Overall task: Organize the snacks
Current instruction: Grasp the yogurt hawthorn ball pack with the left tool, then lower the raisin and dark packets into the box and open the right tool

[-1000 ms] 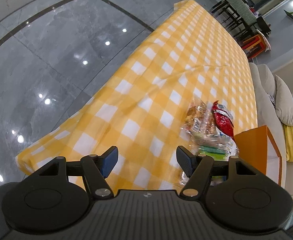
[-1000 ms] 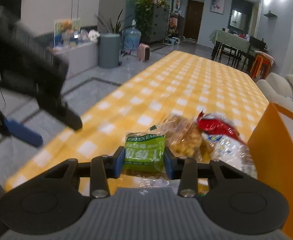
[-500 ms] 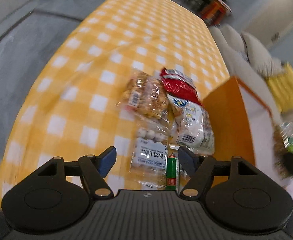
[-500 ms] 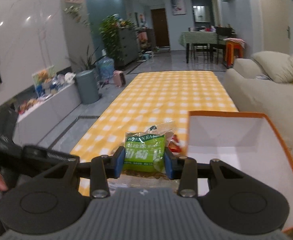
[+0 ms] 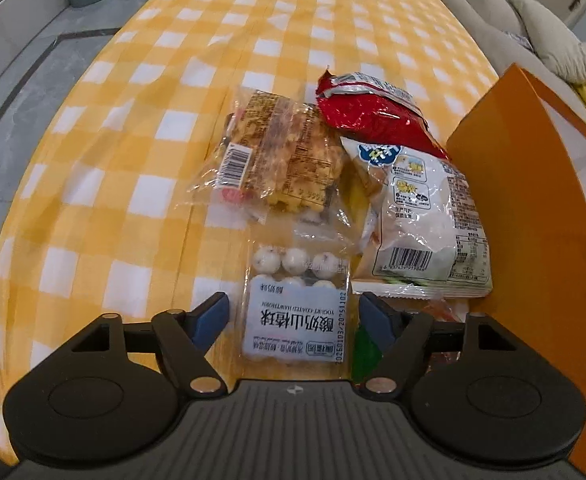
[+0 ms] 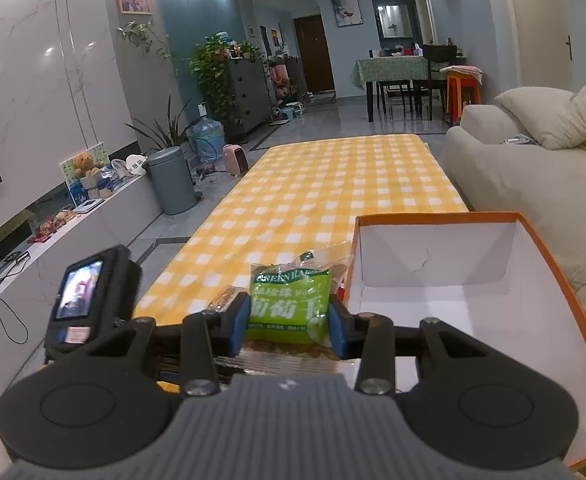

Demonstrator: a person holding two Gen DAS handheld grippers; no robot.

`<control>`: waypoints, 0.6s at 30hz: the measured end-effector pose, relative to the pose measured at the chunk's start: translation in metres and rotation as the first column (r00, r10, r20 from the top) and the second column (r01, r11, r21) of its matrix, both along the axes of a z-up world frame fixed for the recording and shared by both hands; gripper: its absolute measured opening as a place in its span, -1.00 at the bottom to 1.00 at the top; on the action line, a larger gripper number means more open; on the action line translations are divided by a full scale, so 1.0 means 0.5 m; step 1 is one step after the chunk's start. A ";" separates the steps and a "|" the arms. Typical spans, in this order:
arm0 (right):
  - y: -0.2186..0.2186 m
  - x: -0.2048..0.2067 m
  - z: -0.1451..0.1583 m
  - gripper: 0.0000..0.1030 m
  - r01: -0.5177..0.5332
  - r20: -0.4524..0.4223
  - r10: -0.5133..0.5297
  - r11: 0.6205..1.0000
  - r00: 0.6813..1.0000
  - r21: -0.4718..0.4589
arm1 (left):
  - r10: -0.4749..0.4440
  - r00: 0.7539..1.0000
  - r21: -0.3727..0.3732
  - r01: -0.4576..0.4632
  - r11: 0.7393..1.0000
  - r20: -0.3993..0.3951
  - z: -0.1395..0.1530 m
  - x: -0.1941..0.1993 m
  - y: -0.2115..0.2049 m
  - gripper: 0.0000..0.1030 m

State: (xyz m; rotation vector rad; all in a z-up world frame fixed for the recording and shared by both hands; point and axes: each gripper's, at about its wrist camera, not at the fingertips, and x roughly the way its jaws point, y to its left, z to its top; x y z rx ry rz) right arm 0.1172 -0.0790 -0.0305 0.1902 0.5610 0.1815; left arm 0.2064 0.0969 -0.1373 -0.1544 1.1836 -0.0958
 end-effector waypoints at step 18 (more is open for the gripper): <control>-0.068 0.000 0.035 -0.23 0.072 -0.024 -0.071 0.995 0.997 0.075 | -0.006 1.000 -0.018 0.007 1.000 0.023 0.037 -0.014 0.004 0.23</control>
